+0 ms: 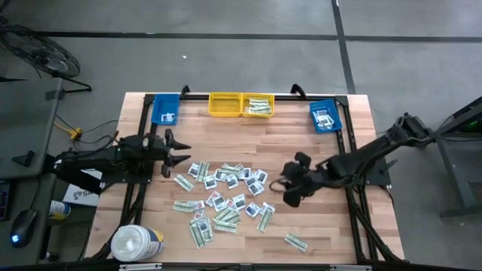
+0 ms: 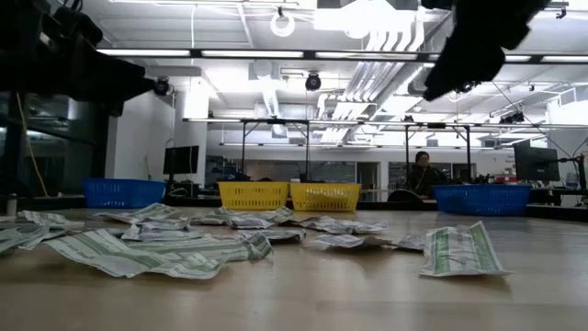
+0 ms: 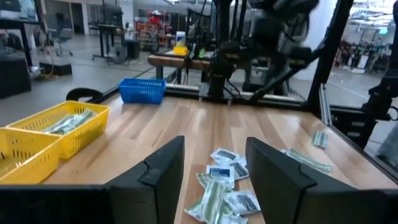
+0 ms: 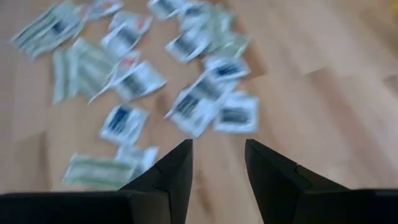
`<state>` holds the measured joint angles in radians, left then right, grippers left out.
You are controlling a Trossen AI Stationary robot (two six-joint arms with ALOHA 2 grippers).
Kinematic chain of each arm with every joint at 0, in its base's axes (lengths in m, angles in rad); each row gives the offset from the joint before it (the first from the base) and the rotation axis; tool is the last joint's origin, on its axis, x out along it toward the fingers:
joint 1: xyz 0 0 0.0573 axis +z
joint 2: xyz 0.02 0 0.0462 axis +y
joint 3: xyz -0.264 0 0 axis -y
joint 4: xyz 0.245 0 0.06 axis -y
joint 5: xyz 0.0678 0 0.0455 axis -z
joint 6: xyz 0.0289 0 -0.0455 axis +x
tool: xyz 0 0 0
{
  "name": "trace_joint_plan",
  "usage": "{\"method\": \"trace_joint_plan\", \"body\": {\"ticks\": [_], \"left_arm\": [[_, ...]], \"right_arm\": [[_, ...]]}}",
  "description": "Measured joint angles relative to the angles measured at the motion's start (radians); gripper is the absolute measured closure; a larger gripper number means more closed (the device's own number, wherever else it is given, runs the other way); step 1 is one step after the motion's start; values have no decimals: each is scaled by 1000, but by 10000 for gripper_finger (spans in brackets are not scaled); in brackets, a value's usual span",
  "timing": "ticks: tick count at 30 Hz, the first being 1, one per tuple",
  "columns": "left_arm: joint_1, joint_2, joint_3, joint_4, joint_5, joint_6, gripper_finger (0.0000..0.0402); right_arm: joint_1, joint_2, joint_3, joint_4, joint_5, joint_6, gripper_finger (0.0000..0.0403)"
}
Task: Pick & Place First Aid Supplies
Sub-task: Put the green bandage pack into the right yellow bin
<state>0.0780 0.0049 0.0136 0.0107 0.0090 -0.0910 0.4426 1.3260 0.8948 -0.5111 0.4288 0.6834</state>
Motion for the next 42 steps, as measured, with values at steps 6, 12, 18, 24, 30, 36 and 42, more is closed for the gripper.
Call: {"method": "trace_joint_plan", "body": {"ticks": [6,12,18,24,30,36,42], "left_arm": [[0,1,-1,-2,0,0,229],[0,9,-1,-1,0,0,229],[0,10,-2,-2,0,0,229],[0,11,-2,-2,0,0,229],[0,11,-2,-2,0,0,229],[0,11,-2,-2,0,0,229],[0,11,-2,-2,0,0,229]], "right_arm": [[61,120,0,79,-71,-1,263],[71,244,0,208,-202,84,263],[71,295,0,210,-237,388,263],[92,297,0,223,-229,543,263],[115,297,0,227,-185,603,263],[129,297,0,226,-183,622,263],[130,318,0,248,-192,682,263]]}}
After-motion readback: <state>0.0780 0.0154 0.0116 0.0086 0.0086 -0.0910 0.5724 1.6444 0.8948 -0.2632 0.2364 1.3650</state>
